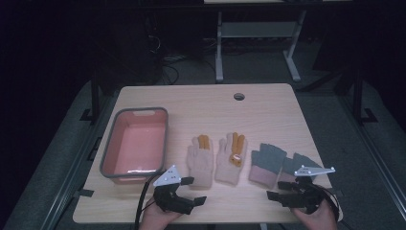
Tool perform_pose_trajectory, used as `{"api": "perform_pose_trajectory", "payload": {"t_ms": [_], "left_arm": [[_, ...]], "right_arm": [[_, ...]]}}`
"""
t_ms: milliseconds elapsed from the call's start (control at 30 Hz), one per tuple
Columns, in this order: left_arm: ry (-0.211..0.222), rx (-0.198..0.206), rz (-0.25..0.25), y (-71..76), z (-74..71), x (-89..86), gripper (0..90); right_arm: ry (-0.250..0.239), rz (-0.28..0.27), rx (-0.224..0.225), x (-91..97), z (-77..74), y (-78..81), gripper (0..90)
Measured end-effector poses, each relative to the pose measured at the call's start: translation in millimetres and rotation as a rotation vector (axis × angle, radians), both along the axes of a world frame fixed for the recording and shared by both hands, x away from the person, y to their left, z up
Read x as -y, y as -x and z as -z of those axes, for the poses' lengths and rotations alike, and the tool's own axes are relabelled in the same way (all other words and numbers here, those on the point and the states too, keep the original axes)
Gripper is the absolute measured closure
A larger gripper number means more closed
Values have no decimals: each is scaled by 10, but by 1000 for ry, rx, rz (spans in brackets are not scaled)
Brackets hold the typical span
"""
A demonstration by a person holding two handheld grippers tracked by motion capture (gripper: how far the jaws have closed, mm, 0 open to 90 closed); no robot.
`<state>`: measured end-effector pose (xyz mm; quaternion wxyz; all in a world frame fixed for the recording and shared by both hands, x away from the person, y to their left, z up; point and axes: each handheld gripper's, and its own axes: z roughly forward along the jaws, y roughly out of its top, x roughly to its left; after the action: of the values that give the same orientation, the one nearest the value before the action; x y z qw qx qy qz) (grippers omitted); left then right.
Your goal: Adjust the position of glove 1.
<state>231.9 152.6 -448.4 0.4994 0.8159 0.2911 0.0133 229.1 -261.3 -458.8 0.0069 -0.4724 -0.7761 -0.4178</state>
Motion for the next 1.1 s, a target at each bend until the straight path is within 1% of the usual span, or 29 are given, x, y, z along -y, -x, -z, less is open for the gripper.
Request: {"api": "perform_pose_trajectory", "payload": {"t_ms": [67,200,233,300,367,400,467,533,600,667,767,833,967,1033,1100], "left_arm": [[9,-3,-3,1,-4,-3,163],[6,-11,-6,-9,4,-16,163],[7,-12,-7,-10,6,-19,163],[9,-13,-8,-6,5,-29,163],[1,3,-1,-3,-13,-41,162],[2,4,-3,1,-20,-47,163],[10,5,-3,-2,-24,-58,163],[14,0,2,-8,-29,-63,163],[17,0,5,-7,-32,-61,163],[17,10,8,5,-39,-55,162],[15,8,5,10,-39,-46,163],[4,5,6,4,-28,-44,163],[0,-2,-2,-14,-9,-44,162],[-13,10,-10,-13,-14,-45,163],[-9,15,-20,-9,-19,-54,163]], "right_arm": [[2,-7,5,-20,-20,3,272],[-5,-15,13,-45,-23,-5,270],[-1,-15,8,-59,-27,-10,268],[5,-27,13,-85,-47,-40,265],[0,-32,19,-115,-76,-67,265],[-3,-36,20,-129,-86,-76,264],[7,-46,30,-167,-123,-100,260],[13,-60,30,-208,-169,-128,259],[30,-74,38,-236,-223,-163,259],[41,-82,44,-259,-282,-201,258],[45,-97,54,-288,-357,-256,259],[49,-106,66,-308,-391,-296,259],[67,-121,64,-391,-450,-399,259],[72,-132,54,-447,-471,-458,258],[84,-148,51,-505,-488,-519,259]]}}
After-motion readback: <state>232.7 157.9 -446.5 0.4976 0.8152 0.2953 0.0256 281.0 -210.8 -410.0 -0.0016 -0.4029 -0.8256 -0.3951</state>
